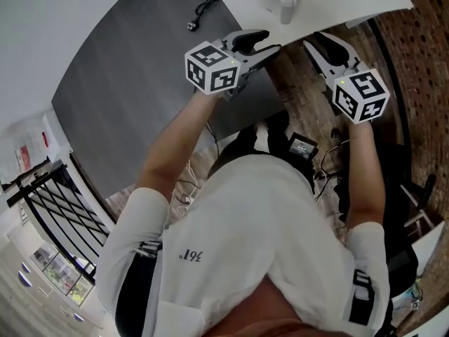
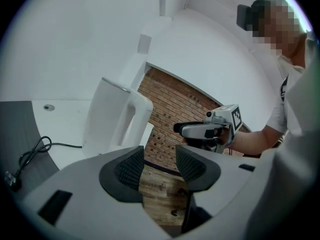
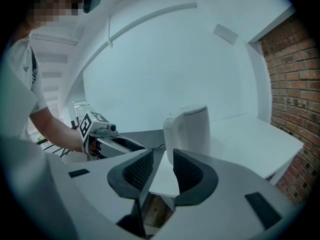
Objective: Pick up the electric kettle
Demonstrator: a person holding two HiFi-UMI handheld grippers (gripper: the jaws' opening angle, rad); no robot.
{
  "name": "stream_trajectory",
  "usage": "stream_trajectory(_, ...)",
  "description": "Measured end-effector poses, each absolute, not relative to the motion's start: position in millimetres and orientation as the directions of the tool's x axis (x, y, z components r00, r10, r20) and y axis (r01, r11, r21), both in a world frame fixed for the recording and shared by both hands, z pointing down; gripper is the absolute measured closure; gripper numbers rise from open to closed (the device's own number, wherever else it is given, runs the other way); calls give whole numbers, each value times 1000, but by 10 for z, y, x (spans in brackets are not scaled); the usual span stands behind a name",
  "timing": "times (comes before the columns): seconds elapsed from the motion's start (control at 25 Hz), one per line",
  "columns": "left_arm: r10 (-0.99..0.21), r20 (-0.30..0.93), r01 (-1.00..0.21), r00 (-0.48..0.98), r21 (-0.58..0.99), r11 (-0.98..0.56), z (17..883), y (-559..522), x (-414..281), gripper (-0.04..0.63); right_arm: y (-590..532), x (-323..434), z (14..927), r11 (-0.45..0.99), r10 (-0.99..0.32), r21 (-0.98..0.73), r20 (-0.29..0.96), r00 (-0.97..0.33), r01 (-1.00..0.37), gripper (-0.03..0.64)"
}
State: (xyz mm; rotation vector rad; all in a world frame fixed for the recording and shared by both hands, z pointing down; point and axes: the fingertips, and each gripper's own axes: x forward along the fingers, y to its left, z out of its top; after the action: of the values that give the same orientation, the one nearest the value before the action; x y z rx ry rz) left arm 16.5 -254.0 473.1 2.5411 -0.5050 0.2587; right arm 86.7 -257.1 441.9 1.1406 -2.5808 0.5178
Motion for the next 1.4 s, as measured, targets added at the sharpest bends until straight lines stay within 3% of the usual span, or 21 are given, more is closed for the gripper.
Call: stream_trajectory(1.4, -287, 432, -442, 855, 318, -838, 5183, -3313, 630, 405, -3410, 215, 4573, 778, -496, -147, 453, -741, -611, 477)
